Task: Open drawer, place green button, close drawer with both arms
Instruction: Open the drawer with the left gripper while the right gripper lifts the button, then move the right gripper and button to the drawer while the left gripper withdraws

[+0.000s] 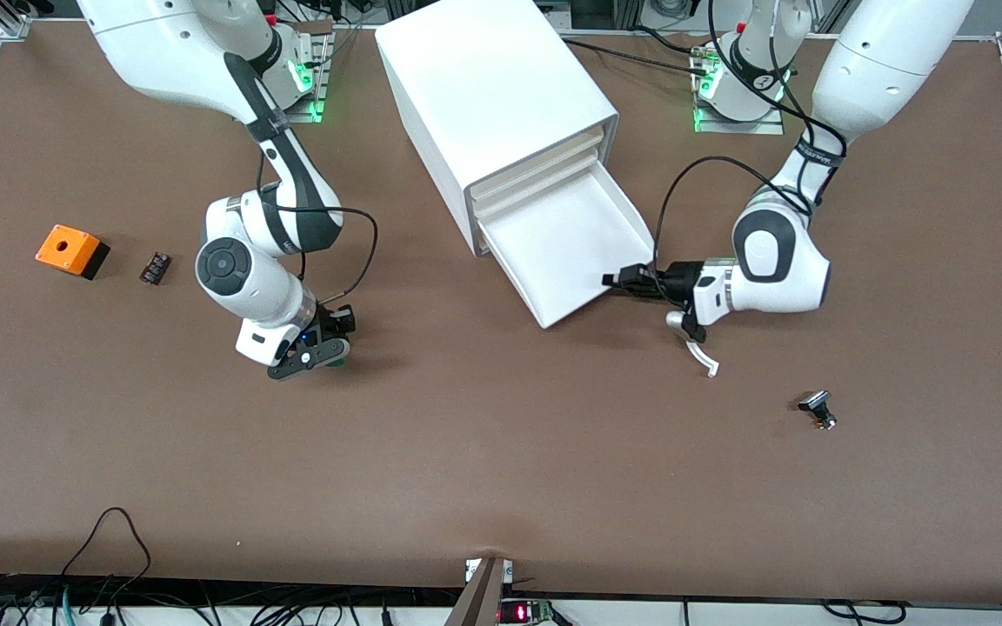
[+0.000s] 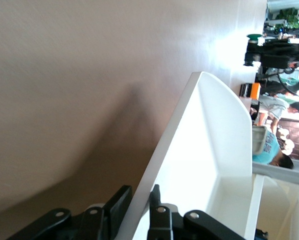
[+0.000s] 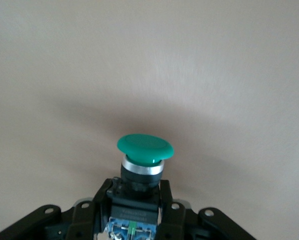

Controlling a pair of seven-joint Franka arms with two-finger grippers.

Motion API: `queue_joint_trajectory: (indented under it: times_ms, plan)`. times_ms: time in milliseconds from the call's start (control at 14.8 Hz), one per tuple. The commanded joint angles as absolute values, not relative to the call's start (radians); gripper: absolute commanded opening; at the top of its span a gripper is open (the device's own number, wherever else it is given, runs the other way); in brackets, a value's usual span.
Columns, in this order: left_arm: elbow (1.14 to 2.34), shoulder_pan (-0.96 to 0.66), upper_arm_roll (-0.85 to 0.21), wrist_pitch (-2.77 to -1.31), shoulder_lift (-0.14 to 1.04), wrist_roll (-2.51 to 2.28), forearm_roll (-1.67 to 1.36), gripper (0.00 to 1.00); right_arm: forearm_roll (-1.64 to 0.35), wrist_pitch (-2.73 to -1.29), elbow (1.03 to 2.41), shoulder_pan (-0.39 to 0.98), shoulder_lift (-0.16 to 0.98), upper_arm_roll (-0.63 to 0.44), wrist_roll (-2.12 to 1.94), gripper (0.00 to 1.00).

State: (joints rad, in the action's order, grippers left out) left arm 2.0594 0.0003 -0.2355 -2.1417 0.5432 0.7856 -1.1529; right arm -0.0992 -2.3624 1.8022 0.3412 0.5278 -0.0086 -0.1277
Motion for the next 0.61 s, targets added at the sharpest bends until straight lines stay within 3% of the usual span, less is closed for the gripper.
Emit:
queue_joint_trajectory:
  times_ms: [0, 406, 542]
  plan:
    - [2.054, 0.0, -0.232, -2.165, 0.543, 0.765, -1.134, 0.99, -0.112, -2.266, 1.679, 0.339, 0.532, -0.002, -0.146, 0.13]
    - [2.042, 0.018, -0.233, -2.171, 0.462, 0.779, -1.129, 1.0, -0.113, -2.238, 1.502, 0.366, 0.558, 0.075, -0.34, 0.12]
    - [1.988, 0.034, -0.221, -2.172, 0.427, 0.779, -0.978, 1.0, -0.109, -2.232, 1.451, 0.402, 0.572, 0.098, -0.36, 0.12]
